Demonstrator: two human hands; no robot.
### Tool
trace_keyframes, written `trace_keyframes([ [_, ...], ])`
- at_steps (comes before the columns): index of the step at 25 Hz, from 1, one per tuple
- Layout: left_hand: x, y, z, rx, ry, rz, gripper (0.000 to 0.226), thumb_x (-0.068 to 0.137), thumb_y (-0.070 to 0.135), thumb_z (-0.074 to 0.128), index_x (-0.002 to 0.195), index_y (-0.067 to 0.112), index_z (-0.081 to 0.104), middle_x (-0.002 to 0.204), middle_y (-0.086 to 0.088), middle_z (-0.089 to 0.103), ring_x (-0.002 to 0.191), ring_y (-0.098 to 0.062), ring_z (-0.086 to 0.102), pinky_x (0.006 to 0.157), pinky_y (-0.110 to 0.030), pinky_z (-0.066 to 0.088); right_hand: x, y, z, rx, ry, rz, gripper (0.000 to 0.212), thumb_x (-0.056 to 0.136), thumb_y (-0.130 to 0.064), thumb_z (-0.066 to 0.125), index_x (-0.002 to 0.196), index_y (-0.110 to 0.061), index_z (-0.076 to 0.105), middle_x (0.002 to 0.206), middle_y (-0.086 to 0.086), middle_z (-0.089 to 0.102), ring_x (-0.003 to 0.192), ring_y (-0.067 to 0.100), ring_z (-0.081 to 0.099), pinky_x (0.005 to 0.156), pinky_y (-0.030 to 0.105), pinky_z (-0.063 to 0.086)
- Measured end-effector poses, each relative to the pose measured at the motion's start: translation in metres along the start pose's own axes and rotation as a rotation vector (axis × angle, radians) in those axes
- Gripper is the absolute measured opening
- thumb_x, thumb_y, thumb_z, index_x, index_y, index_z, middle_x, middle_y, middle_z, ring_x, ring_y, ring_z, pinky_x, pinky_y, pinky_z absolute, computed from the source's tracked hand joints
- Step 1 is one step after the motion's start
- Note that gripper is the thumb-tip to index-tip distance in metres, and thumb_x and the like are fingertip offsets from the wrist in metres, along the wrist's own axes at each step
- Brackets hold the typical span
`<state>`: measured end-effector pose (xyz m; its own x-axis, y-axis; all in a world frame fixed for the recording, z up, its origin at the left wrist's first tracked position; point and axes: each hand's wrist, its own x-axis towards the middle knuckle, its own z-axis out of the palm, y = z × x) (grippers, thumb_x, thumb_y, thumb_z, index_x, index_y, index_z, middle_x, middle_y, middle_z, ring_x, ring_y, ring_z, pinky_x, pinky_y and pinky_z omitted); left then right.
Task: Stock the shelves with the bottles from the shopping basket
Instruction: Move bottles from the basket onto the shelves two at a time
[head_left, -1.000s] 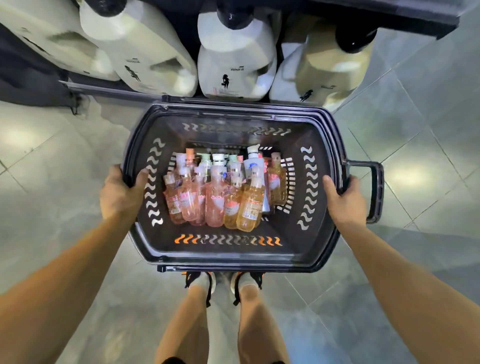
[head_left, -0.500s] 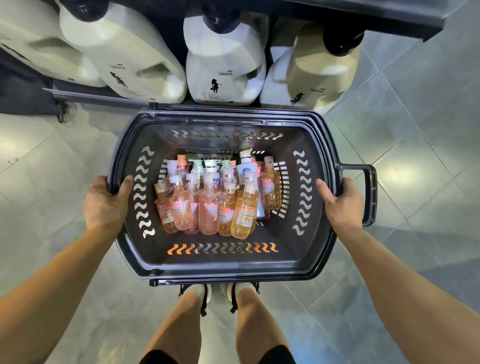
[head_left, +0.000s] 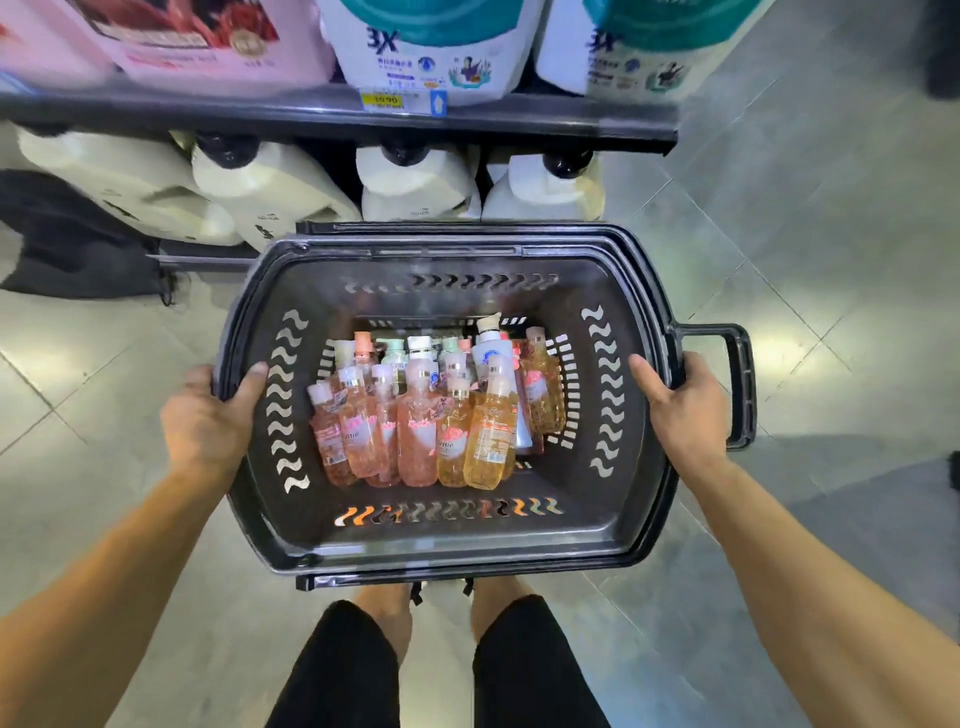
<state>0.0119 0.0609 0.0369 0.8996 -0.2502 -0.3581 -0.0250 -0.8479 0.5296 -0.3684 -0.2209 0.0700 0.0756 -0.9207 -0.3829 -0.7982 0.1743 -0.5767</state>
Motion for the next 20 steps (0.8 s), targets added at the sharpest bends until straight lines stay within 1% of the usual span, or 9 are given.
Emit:
trace_keyframes([
  [3, -0.037, 0.049, -0.067, -0.027, -0.001, 0.051, 0.052, 0.084, 0.063, 0.064, 0.095, 0.013, 0.064, 0.085, -0.014, 0.07, 0.083, -0.038, 0.068, 0.079, -0.051, 0.057, -0.047, -0.043, -0.07, 0.012, 0.033, -0.046, 0.039, 0.093, -0.054, 0.067, 0.1, -0.018, 0.056, 0.08, -0.007, 0.063, 0.068, 0.005, 0.058, 0.058, 0.023, 0.039],
  [6, -0.091, 0.092, -0.141, -0.029, -0.023, 0.154, 0.05, 0.086, 0.057, 0.066, 0.093, 0.007, 0.067, 0.084, -0.015, 0.069, 0.084, -0.036, 0.066, 0.077, -0.042, 0.053, -0.104, -0.074, -0.144, 0.037, 0.101, -0.119, 0.044, 0.093, -0.055, 0.066, 0.108, -0.014, 0.062, 0.09, -0.001, 0.065, 0.079, 0.021, 0.061, 0.07, 0.03, 0.043],
  [7, -0.094, 0.101, -0.144, -0.028, -0.03, 0.179, 0.046, 0.088, 0.054, 0.067, 0.092, 0.007, 0.068, 0.083, -0.013, 0.068, 0.084, -0.035, 0.065, 0.076, -0.041, 0.051, -0.1, -0.079, -0.152, 0.012, 0.103, -0.113, 0.048, 0.093, -0.055, 0.066, 0.11, -0.011, 0.064, 0.092, 0.003, 0.066, 0.084, 0.026, 0.062, 0.073, 0.033, 0.044],
  [9, -0.117, 0.121, -0.179, -0.017, 0.001, 0.221, 0.044, 0.086, 0.055, 0.067, 0.086, 0.01, 0.067, 0.08, -0.012, 0.067, 0.081, -0.035, 0.063, 0.075, -0.043, 0.052, -0.119, -0.09, -0.183, -0.021, 0.134, -0.118, 0.054, 0.091, -0.059, 0.066, 0.114, -0.01, 0.066, 0.098, 0.01, 0.069, 0.089, 0.033, 0.063, 0.075, 0.039, 0.048],
  [12, -0.152, 0.151, -0.237, -0.05, 0.002, 0.276, 0.051, 0.081, 0.06, 0.069, 0.082, 0.009, 0.067, 0.077, -0.015, 0.068, 0.078, -0.038, 0.064, 0.072, -0.045, 0.054, -0.155, -0.111, -0.239, -0.011, 0.177, -0.137, 0.057, 0.089, -0.063, 0.066, 0.113, -0.011, 0.067, 0.1, 0.014, 0.071, 0.085, 0.032, 0.061, 0.071, 0.037, 0.045],
  [15, -0.17, 0.176, -0.274, -0.11, -0.016, 0.323, 0.055, 0.073, 0.07, 0.068, 0.076, 0.015, 0.068, 0.072, -0.012, 0.069, 0.074, -0.038, 0.068, 0.068, -0.046, 0.057, -0.182, -0.127, -0.28, -0.034, 0.225, -0.167, 0.056, 0.089, -0.064, 0.066, 0.109, -0.012, 0.067, 0.094, 0.011, 0.068, 0.095, 0.036, 0.065, 0.074, 0.039, 0.047],
  [17, -0.181, 0.192, -0.29, -0.114, -0.036, 0.377, 0.05, 0.079, 0.065, 0.067, 0.077, 0.015, 0.07, 0.07, -0.007, 0.069, 0.072, -0.034, 0.067, 0.065, -0.042, 0.054, -0.197, -0.128, -0.296, -0.028, 0.238, -0.186, 0.058, 0.087, -0.067, 0.065, 0.107, -0.013, 0.068, 0.095, 0.011, 0.071, 0.096, 0.037, 0.067, 0.078, 0.041, 0.052],
  [18, -0.186, 0.202, -0.299, -0.131, -0.046, 0.405, 0.046, 0.085, 0.059, 0.067, 0.079, 0.014, 0.071, 0.069, -0.005, 0.068, 0.07, -0.029, 0.066, 0.063, -0.039, 0.051, -0.204, -0.13, -0.306, -0.007, 0.252, -0.189, 0.063, 0.083, -0.073, 0.065, 0.106, -0.015, 0.069, 0.096, 0.01, 0.074, 0.094, 0.035, 0.068, 0.08, 0.042, 0.055],
  [20, -0.192, 0.221, -0.311, -0.137, -0.075, 0.472, 0.041, 0.09, 0.051, 0.067, 0.084, 0.011, 0.073, 0.069, -0.003, 0.068, 0.067, -0.022, 0.064, 0.06, -0.036, 0.046, -0.215, -0.128, -0.324, 0.037, 0.268, -0.178, 0.082, 0.068, -0.091, 0.057, 0.103, -0.018, 0.07, 0.089, 0.005, 0.076, 0.084, 0.029, 0.071, 0.077, 0.044, 0.059],
])
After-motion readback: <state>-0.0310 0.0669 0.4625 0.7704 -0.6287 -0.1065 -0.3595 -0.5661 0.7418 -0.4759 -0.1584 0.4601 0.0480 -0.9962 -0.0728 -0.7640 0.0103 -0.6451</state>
